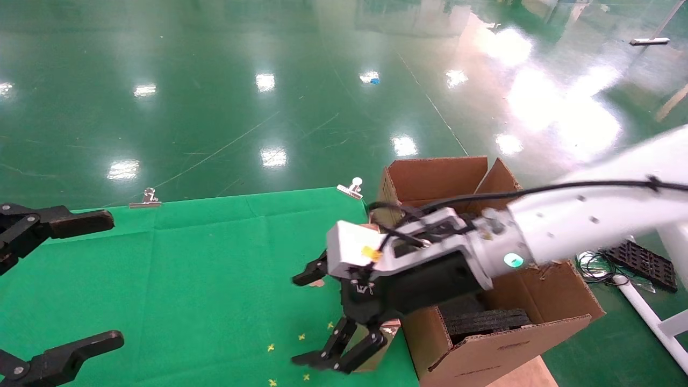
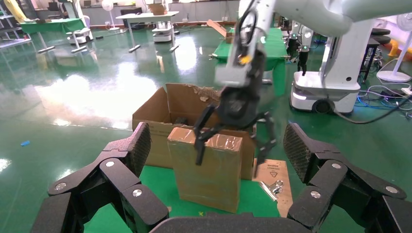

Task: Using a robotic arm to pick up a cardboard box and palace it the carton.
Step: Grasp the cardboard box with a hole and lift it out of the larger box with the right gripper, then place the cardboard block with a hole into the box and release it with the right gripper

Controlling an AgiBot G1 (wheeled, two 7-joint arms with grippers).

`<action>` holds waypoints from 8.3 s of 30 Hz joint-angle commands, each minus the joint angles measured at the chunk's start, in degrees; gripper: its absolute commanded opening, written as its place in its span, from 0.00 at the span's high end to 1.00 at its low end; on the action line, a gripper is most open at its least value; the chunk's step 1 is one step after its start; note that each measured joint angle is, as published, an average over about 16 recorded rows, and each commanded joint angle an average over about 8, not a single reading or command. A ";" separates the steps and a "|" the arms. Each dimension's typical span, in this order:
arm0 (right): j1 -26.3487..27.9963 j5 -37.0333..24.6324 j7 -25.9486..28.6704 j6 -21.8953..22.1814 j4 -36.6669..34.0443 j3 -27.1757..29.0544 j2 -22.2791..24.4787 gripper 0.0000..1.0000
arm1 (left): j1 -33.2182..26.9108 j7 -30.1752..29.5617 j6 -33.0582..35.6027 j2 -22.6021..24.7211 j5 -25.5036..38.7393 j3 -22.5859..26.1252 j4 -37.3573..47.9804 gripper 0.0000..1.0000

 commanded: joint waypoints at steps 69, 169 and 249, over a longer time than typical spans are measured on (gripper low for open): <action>45.44 1.11 50.95 3.18 -9.74 -58.74 -6.73 0.00 | -0.06 0.14 -0.13 -0.12 -0.20 0.29 0.00 0.00; 49.14 -3.69 32.30 6.12 -37.34 -55.36 14.06 1.00 | -0.14 0.33 -0.28 -0.27 -0.45 0.65 0.00 0.00; 12.06 8.05 24.71 30.97 -64.17 -53.61 -0.54 0.00 | -0.20 0.46 -0.40 -0.38 -0.63 0.91 0.00 0.00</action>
